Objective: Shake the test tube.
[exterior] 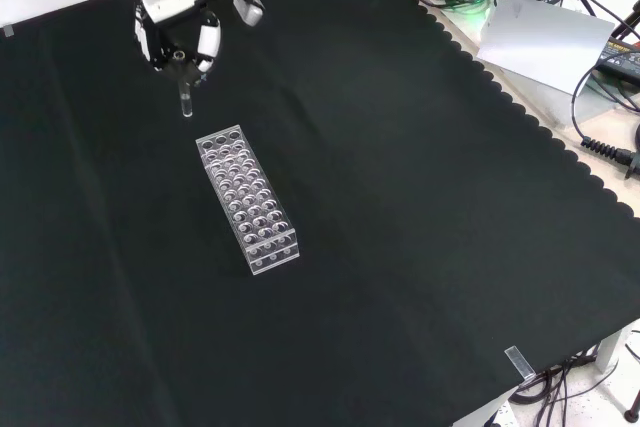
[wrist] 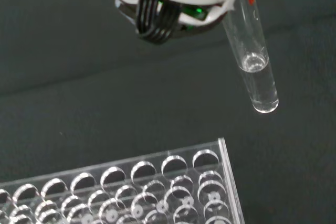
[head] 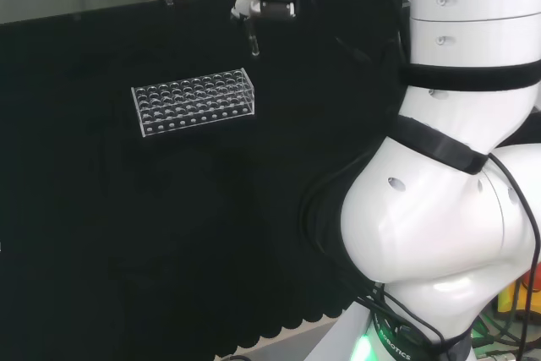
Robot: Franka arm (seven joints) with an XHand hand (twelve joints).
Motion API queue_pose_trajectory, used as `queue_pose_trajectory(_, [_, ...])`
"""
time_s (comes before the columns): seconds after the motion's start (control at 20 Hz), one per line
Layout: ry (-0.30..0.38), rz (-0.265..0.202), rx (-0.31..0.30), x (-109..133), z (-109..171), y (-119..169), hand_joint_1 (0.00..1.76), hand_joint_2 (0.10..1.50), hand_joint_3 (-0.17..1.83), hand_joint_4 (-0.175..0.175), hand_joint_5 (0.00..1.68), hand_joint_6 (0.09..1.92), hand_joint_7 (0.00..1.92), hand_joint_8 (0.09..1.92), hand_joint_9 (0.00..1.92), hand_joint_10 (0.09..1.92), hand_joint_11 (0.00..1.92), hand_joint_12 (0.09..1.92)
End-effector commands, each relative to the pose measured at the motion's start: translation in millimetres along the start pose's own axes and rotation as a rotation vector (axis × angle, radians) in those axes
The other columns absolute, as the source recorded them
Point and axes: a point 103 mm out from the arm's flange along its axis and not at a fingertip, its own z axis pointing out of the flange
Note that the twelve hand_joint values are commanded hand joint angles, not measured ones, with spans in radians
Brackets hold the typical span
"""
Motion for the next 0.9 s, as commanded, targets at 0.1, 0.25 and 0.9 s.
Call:
queue_pose_trajectory(0.1, [0.023, -0.015, -0.046, 2.1, -46.4, -16.3, 1.22, 0.66, 0.61, -0.175, 1.34, 0.51, 1.67, 0.57, 1.57, 0.54, 1.0, 1.12])
queue_pose_trajectory(0.25, [0.02, -0.024, -0.061, 6.0, -60.3, -26.0, 1.22, 0.66, 0.61, -0.175, 1.34, 0.51, 1.67, 0.57, 1.57, 0.53, 1.0, 1.12])
queue_pose_trajectory(0.9, [0.105, -0.153, -0.021, 98.0, -59.8, -66.1, 1.22, 0.66, 0.61, -0.175, 1.35, 0.5, 1.67, 0.57, 1.57, 0.53, 1.01, 1.12])
